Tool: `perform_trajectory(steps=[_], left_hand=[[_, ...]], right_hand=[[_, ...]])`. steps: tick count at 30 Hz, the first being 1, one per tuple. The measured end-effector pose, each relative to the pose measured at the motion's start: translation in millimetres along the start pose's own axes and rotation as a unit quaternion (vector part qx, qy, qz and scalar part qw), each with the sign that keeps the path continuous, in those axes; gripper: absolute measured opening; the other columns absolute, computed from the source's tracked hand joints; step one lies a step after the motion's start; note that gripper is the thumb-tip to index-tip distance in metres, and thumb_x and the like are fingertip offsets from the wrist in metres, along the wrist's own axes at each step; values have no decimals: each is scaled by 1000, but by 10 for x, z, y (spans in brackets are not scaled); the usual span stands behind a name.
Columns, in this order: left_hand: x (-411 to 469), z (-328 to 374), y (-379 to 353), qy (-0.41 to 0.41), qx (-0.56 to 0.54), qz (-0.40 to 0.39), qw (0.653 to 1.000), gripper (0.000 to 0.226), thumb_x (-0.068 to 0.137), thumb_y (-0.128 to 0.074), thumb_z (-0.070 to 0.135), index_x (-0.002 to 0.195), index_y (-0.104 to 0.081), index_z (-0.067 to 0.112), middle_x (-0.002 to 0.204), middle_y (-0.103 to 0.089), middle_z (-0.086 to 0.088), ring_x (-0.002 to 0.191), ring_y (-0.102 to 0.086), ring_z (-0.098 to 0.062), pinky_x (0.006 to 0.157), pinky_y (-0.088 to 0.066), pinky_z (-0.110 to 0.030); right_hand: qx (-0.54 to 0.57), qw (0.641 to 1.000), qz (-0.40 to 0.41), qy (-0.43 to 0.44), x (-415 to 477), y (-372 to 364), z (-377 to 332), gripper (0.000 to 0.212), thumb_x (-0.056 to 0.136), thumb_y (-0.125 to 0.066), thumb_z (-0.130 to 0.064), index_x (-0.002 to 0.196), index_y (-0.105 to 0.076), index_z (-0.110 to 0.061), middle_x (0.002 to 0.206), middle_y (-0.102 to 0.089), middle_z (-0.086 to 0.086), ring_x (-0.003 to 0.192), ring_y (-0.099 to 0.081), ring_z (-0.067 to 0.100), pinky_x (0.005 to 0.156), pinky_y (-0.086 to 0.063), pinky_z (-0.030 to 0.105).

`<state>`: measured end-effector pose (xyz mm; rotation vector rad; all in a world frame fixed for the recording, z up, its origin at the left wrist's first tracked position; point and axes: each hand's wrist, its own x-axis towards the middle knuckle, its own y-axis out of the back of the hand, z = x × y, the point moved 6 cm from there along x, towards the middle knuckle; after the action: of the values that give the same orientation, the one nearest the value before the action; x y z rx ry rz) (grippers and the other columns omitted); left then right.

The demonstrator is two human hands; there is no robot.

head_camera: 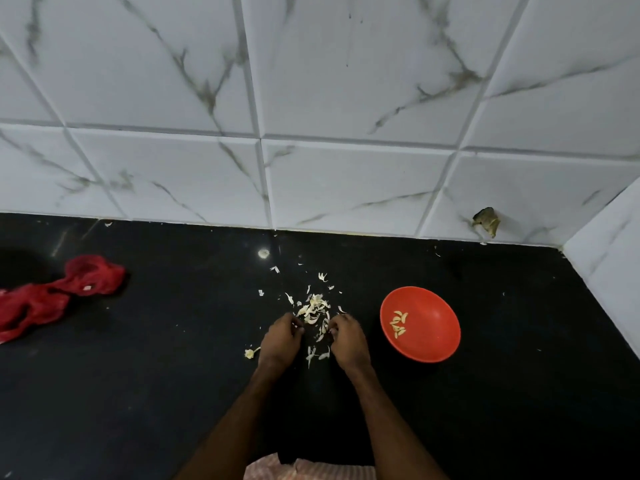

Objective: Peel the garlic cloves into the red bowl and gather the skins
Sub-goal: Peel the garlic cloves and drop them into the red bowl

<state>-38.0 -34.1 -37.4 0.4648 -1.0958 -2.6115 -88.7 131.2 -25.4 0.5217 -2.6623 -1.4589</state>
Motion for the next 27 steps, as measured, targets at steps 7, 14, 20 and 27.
perform_trajectory(steps=[7,14,20,27], left_hand=[[166,-80,85,-28,12,-22,999,7,97,-58,28,101,-63,29,103,-63,9,93,-62,-11,84,-53,-35],[169,155,-26,-80,-39,-88,992,12,96,-60,28,98,-72,23,93,-72,4,87,-66,-13,82,-53,-32],[205,257,-17,-71,-115,-107,985,13,95,-64,22,92,-73,13,82,-74,-1,81,-70,-18,78,-55,-32],[240,246,-28,-39,-146,-104,983,17,96,-61,23,91,-71,11,81,-72,-4,68,-61,-11,67,-52,-31]], right_hand=[[69,996,48,-22,71,8,-108,23,96,-56,0,111,-68,-12,112,-56,0,105,-53,11,75,-34,4],[202,977,27,-59,71,21,-87,21,92,-64,2,103,-74,-12,94,-71,-7,85,-65,-3,76,-46,4],[251,965,13,-69,138,44,-62,21,90,-69,-2,91,-69,-23,88,-73,-5,81,-71,6,75,-59,28],[241,969,-1,-50,198,74,-126,14,91,-68,-3,90,-70,-17,87,-73,-5,76,-69,0,72,-57,22]])
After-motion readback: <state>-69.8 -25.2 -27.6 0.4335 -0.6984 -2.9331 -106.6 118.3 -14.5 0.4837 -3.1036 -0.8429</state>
